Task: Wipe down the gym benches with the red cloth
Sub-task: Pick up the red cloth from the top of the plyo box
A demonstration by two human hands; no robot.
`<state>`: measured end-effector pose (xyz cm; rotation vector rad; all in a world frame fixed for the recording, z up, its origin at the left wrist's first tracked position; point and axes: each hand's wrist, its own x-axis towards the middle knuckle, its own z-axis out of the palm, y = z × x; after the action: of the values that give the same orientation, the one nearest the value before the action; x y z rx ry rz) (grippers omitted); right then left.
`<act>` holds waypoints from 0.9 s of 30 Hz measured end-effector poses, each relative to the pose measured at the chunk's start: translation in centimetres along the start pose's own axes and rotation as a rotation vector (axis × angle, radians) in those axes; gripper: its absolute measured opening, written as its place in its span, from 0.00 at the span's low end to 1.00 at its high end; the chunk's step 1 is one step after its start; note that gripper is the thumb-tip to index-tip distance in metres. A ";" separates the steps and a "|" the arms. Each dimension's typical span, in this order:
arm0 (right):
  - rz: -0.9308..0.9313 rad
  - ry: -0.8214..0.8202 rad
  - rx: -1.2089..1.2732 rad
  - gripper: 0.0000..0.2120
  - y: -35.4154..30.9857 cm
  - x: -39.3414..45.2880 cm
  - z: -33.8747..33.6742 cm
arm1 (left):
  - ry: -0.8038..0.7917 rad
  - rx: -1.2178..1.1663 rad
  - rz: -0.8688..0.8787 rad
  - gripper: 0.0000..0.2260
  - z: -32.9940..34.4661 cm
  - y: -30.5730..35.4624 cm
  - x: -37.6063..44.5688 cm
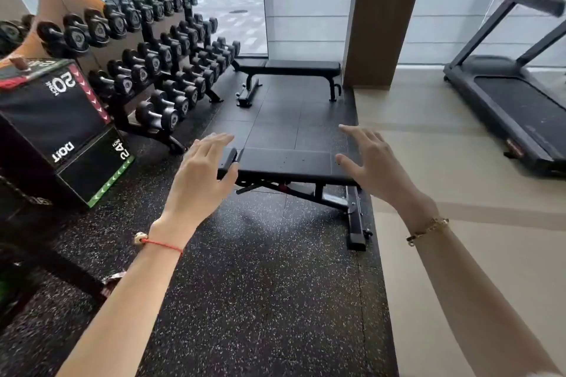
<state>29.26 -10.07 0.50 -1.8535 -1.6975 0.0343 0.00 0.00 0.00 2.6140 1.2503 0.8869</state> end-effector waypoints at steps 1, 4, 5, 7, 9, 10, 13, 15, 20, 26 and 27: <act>0.014 -0.003 0.003 0.28 0.2 -0.5 0.4 | -0.004 0.005 -0.007 0.23 0.4 -0.1 -0.4; 0.051 -0.027 0.010 0.27 0.3 -2.5 1.4 | -0.029 -0.002 -0.032 0.23 1.5 -0.1 -2.1; 0.060 -0.032 0.015 0.27 0.5 -3.1 1.9 | -0.035 -0.008 -0.043 0.23 2.0 -0.2 -2.8; 0.067 -0.040 0.017 0.27 0.7 -4.4 2.7 | -0.051 -0.006 -0.064 0.23 2.7 -0.4 -4.2; 0.079 -0.061 0.013 0.27 0.8 -5.4 3.4 | -0.067 -0.007 -0.090 0.23 3.1 -0.4 -5.3; 0.087 -0.075 0.014 0.27 0.9 -6.0 3.7 | -0.079 -0.010 -0.106 0.24 3.3 -0.4 -5.9; 0.118 -0.104 0.042 0.27 0.9 -7.7 4.7 | -0.088 -0.038 -0.151 0.23 3.8 -0.2 -7.7; 0.131 -0.112 0.061 0.27 1.0 -8.7 5.4 | -0.102 -0.049 -0.168 0.23 4.1 -0.1 -8.9; 0.141 -0.160 0.080 0.26 1.7 -10.5 6.6 | -0.138 -0.060 -0.242 0.23 4.7 0.3 -11.4; 0.127 -0.170 0.094 0.26 2.5 -10.6 6.9 | -0.116 -0.077 -0.319 0.22 5.0 1.3 -12.5; 0.123 -0.175 0.096 0.26 2.7 -10.5 6.9 | -0.110 -0.082 -0.331 0.22 5.1 1.5 -12.6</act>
<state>26.93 -16.65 -10.26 -1.9272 -1.6623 0.3320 -2.32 -9.62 -9.45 2.2659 1.5201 0.7083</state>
